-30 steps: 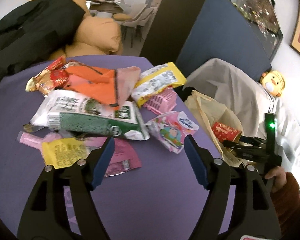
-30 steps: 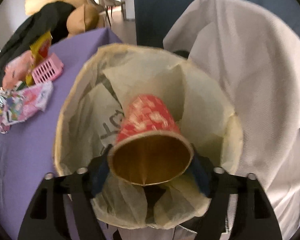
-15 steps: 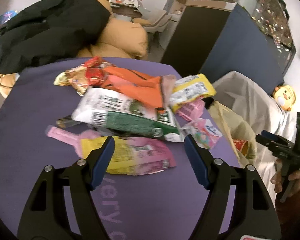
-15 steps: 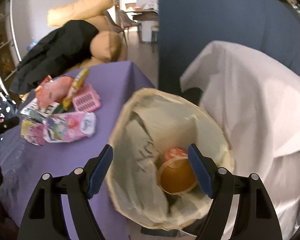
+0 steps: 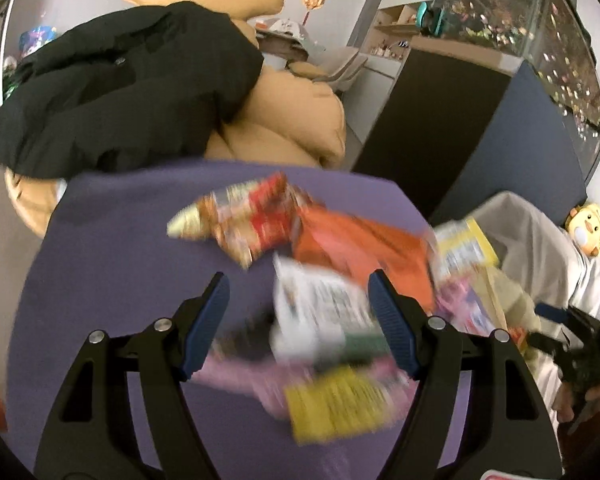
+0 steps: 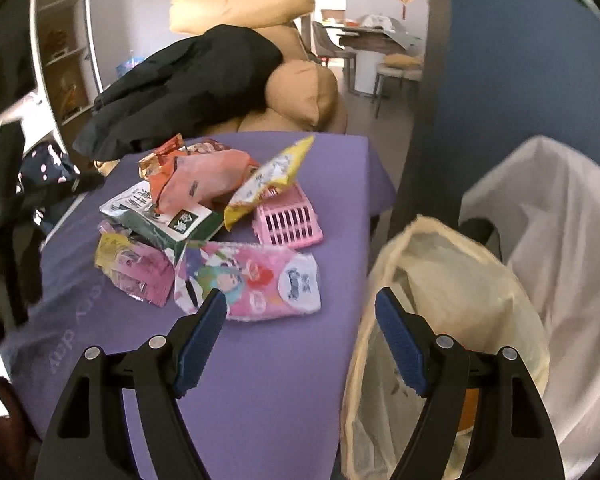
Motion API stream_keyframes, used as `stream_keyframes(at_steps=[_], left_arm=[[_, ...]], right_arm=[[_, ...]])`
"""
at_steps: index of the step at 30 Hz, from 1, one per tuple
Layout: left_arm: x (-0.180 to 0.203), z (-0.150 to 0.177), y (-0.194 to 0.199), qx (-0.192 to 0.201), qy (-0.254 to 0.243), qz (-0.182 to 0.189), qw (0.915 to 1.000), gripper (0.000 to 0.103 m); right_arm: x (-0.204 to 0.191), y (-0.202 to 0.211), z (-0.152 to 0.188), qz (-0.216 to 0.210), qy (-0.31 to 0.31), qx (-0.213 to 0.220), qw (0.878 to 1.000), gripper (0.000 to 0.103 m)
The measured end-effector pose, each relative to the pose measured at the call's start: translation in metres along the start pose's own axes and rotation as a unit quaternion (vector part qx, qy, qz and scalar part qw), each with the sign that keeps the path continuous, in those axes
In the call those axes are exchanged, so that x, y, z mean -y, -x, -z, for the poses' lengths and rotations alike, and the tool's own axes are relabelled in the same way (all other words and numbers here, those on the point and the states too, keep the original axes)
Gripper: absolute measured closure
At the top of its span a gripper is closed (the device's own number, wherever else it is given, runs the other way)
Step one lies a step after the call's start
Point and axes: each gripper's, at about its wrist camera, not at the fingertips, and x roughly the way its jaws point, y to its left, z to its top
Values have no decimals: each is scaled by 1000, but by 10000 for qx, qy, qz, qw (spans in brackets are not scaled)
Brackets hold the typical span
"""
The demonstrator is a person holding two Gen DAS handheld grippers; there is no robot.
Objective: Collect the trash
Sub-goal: 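Move the left tool back and grasp the red snack wrapper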
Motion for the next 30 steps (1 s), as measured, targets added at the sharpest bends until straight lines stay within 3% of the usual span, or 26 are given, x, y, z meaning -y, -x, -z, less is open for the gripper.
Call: stream_keyframes(at_steps=[3, 7, 9, 10, 11, 12, 16, 26, 30], left_arm=[[-18, -26, -31, -155, -86, -57, 9998, 35], [-33, -44, -78, -592, -348, -409, 9968, 35], [-37, -45, -93, -782, -403, -443, 9951, 44], [-34, -45, -93, -690, -511, -525, 9949, 49], [-31, -45, -95, -720, -643, -499, 9941, 78], [-31, -45, -96, -823, -607, -422, 9939, 92], [-33, -42, -82, -810, -269, -171, 9962, 94], [-12, -34, 14, -47, 85, 22, 10000, 94], [-9, -24, 36, 322, 157, -246, 9991, 94]], right_arm=[[2, -10, -10, -53, -16, -8, 10000, 30], [2, -27, -18, -16, 8, -129, 9999, 30], [2, -34, -19, -44, 17, -197, 9998, 30], [2, -37, -19, -75, 15, -233, 9997, 30], [1, -40, -18, -100, 9, -274, 9996, 30], [1, -42, -17, -121, 4, -304, 9995, 30], [1, -49, -15, -196, -4, -395, 9990, 30], [2, -50, -19, -396, -106, -274, 9988, 30], [-1, -59, -19, -450, -59, -363, 9983, 30]])
